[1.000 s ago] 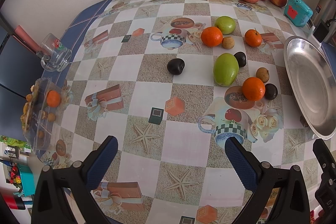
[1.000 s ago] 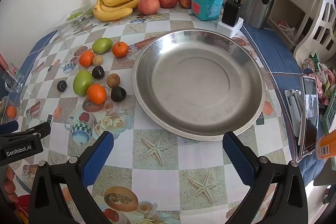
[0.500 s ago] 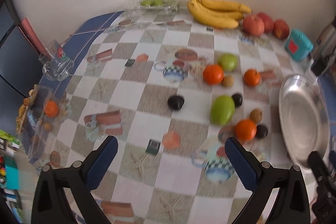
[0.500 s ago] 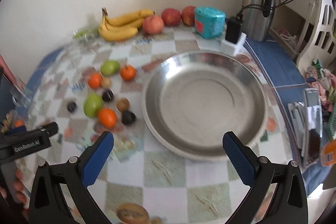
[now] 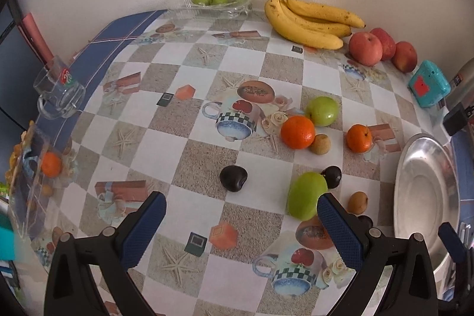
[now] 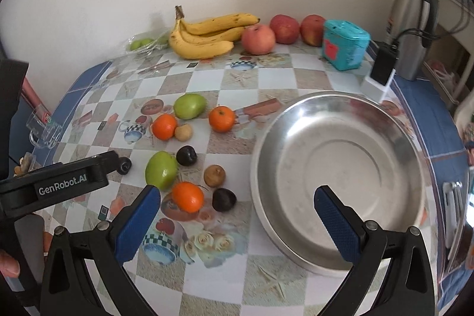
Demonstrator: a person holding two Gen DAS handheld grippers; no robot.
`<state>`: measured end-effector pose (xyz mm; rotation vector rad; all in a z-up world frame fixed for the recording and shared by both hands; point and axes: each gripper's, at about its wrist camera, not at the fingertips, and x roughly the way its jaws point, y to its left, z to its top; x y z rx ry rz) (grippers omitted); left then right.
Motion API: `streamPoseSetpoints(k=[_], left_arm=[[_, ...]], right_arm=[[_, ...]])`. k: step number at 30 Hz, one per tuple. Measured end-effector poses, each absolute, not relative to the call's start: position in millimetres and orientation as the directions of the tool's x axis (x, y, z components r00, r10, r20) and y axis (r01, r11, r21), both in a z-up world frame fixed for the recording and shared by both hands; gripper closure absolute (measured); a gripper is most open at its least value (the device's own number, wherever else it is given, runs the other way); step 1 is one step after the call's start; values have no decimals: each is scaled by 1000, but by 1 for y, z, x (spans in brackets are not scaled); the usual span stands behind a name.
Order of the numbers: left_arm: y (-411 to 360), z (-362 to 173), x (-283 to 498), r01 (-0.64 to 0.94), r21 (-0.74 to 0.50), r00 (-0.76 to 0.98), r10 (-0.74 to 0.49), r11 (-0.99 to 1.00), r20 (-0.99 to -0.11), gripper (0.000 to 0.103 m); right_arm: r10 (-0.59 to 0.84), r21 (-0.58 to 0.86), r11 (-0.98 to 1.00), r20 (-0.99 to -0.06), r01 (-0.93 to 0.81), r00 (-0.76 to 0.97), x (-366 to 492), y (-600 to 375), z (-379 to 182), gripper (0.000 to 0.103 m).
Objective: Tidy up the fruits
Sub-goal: 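Reach the left tool to the green pear while the right tool approaches an orange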
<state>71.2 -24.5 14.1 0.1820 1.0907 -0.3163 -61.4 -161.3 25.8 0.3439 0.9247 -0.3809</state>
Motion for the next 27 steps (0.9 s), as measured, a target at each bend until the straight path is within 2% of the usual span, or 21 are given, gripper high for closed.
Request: streamPoseSetpoints(k=[4, 13, 20, 27], left_arm=[[-30, 8, 79, 347, 8, 401, -141, 938, -905, 0], [-38, -2, 101, 323, -123, 313, -228, 938, -922, 1], [-49, -16, 102, 350, -175, 266, -277, 920, -923, 15], [-60, -26, 95, 389, -226, 212, -325, 893, -922, 16]], right_arm=[[-149, 134, 879, -835, 458, 530, -48, -166, 18, 0], [-119, 146, 875, -859, 461, 498, -23, -174, 7, 0], [-120, 140, 869, -872, 476, 475, -17, -180, 0, 3], [-121, 126, 868, -885, 481, 450, -18, -180, -5, 3]])
